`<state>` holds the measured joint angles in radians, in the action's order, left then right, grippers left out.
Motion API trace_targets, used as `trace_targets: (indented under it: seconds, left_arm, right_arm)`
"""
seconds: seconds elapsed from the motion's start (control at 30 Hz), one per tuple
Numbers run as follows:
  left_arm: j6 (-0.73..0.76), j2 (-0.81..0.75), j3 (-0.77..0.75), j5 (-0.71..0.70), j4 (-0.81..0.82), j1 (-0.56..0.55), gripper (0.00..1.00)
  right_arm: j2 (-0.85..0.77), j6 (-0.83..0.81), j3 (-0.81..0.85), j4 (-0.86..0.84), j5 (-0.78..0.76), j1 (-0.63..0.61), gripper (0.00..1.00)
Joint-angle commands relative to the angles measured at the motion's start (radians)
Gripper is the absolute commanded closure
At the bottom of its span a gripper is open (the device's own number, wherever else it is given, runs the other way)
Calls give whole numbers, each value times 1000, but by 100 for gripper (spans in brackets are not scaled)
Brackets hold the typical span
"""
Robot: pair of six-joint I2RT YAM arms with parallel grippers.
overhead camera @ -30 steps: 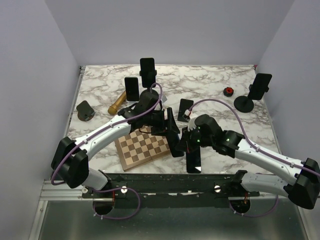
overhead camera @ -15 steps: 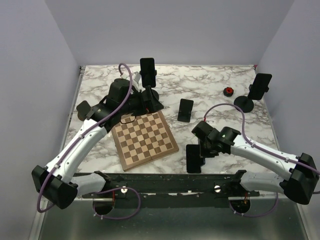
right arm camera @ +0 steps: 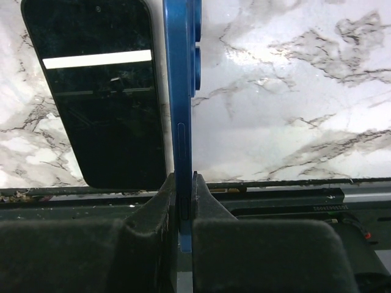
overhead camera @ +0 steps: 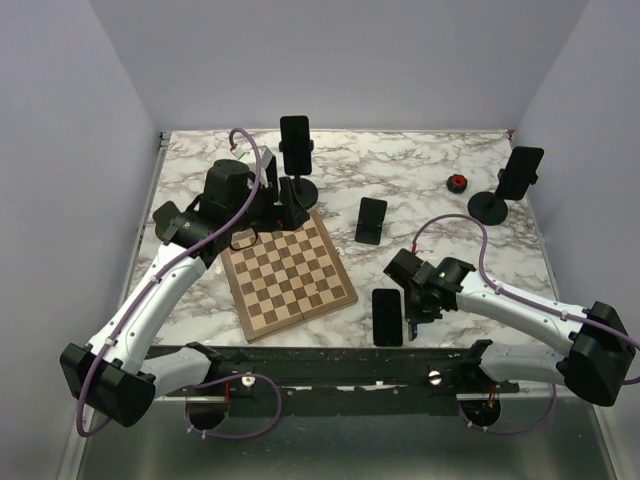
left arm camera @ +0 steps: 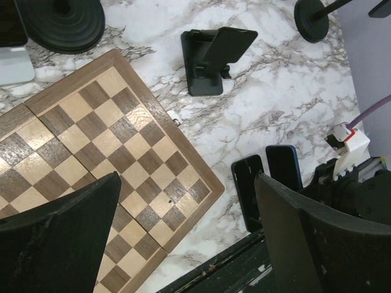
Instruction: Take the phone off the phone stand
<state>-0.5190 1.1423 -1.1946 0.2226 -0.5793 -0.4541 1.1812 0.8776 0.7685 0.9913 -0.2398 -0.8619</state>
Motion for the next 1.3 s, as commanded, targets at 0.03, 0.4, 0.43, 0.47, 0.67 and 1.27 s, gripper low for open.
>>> trace_targets:
  seconds: [0.03, 0.4, 0.43, 0.47, 0.67, 1.27]
  left_arm:
    - [51, -25, 59, 29, 13, 31, 1]
    - [34, 8, 99, 90, 65, 61, 1]
    - [33, 12, 101, 96, 67, 64, 1]
    - [30, 15, 103, 102, 69, 66, 1]
    - [16, 23, 126, 134, 92, 73, 1]
    - [-5, 22, 132, 133, 93, 74, 1]
  right_arm:
    - [-19, -29, -40, -88, 59, 1, 94]
    - [-15, 13, -66, -70, 25, 4, 73]
    - [-12, 18, -66, -63, 21, 4, 70]
    - [-9, 22, -67, -62, 15, 4, 67]
    - [-6, 66, -55, -13, -36, 4, 55]
    - [50, 105, 9, 27, -141, 4, 14]
